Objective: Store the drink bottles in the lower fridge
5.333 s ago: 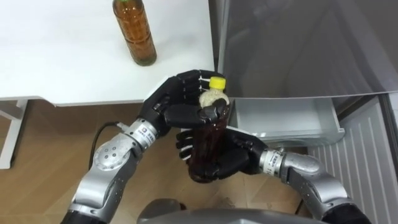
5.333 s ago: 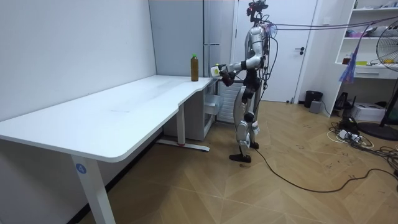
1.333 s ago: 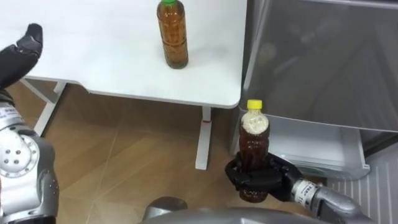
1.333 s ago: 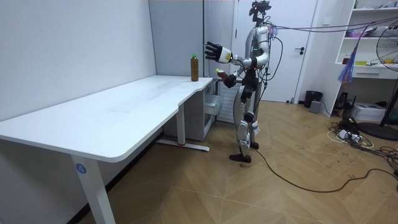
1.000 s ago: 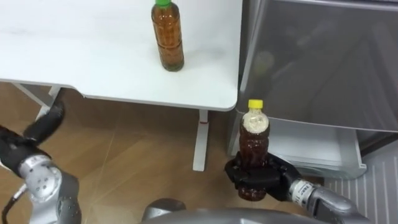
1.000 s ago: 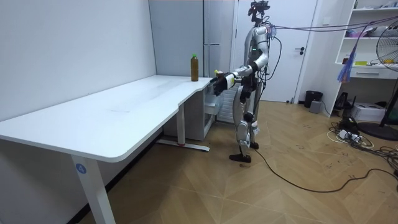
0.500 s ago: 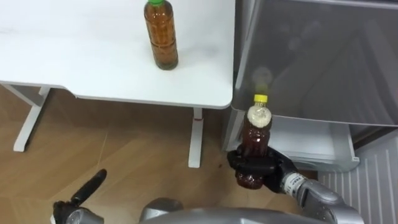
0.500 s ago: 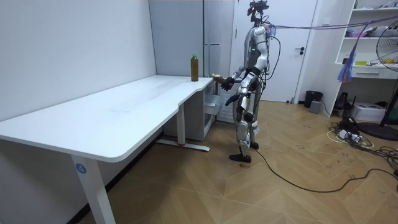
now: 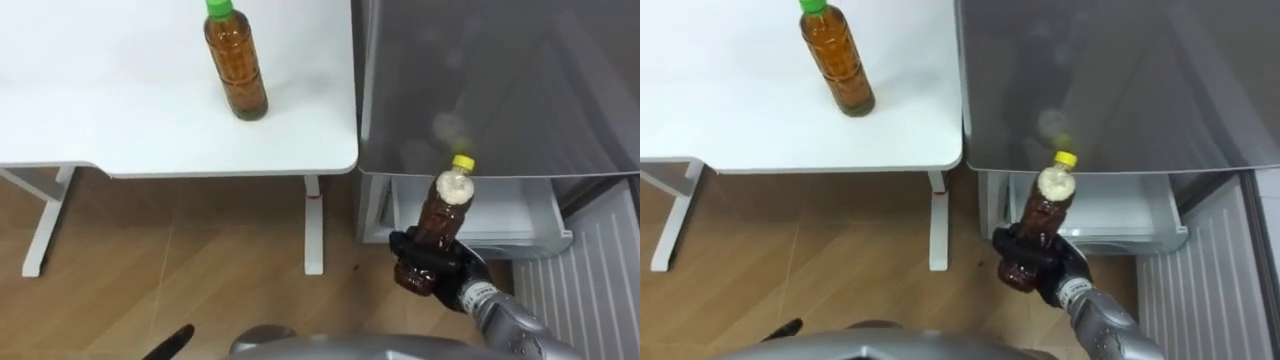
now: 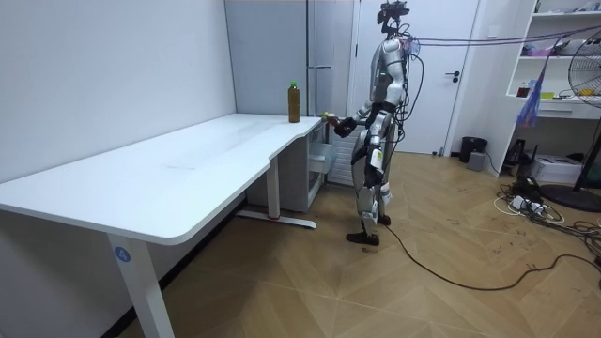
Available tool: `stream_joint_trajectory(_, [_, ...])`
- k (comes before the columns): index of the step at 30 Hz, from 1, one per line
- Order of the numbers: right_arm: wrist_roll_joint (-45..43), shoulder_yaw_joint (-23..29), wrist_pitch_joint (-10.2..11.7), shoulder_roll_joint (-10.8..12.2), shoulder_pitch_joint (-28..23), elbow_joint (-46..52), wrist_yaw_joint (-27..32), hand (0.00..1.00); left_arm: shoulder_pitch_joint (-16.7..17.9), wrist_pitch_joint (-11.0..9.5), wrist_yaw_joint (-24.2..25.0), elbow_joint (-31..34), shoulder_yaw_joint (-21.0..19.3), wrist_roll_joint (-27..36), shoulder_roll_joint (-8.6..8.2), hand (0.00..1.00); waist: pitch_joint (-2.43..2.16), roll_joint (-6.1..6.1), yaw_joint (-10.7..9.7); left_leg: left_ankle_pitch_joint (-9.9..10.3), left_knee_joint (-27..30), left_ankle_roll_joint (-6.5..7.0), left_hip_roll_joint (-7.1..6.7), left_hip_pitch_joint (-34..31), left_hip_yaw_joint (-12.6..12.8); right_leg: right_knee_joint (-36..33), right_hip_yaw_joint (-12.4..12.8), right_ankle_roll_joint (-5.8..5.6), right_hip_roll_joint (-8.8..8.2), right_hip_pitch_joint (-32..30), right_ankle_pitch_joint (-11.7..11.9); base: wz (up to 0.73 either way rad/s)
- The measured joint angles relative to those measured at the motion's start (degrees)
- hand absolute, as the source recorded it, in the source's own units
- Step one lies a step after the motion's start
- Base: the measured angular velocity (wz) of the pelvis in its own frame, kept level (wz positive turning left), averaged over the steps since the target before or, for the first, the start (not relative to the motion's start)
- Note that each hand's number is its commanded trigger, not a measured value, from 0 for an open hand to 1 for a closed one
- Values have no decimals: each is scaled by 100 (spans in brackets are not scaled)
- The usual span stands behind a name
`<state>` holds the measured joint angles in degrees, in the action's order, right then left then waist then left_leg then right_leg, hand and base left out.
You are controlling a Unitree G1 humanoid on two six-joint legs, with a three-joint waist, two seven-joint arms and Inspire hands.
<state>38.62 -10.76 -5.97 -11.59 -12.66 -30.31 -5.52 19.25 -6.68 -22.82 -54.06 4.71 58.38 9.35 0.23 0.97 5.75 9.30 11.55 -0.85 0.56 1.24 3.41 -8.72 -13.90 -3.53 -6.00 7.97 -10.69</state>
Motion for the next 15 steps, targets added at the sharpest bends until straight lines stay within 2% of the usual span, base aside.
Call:
stream_joint_trajectory(6, [268,436,19,148,88,3,636,100,58,235,591,-153,-5,-1324,-111,0,-9,-7,-132,-5,-16,9,-13,-28,62,9,53,-8,-15,-39,-5,-3])
stream_joint_trajectory(7, [527,540,35,190,132,3,752,100,43,267,701,-161,1,-1584,-136,0,-11,-8,-172,-5,-18,9,-12,-56,62,10,57,-9,-11,-56,-5,0])
stream_joint_trajectory(11, [1029,579,358,232,230,44,1217,100,1,282,898,-166,53,-2320,-201,0,-11,0,-296,-5,-29,9,-5,-58,145,-10,71,-8,-13,-81,-5,-1])
stream_joint_trajectory(15, [1772,575,479,241,249,206,1507,100,-133,383,961,-166,151,-3034,-205,0,1,5,-363,-5,-48,9,10,-96,200,-26,69,-8,-14,-135,-5,0])
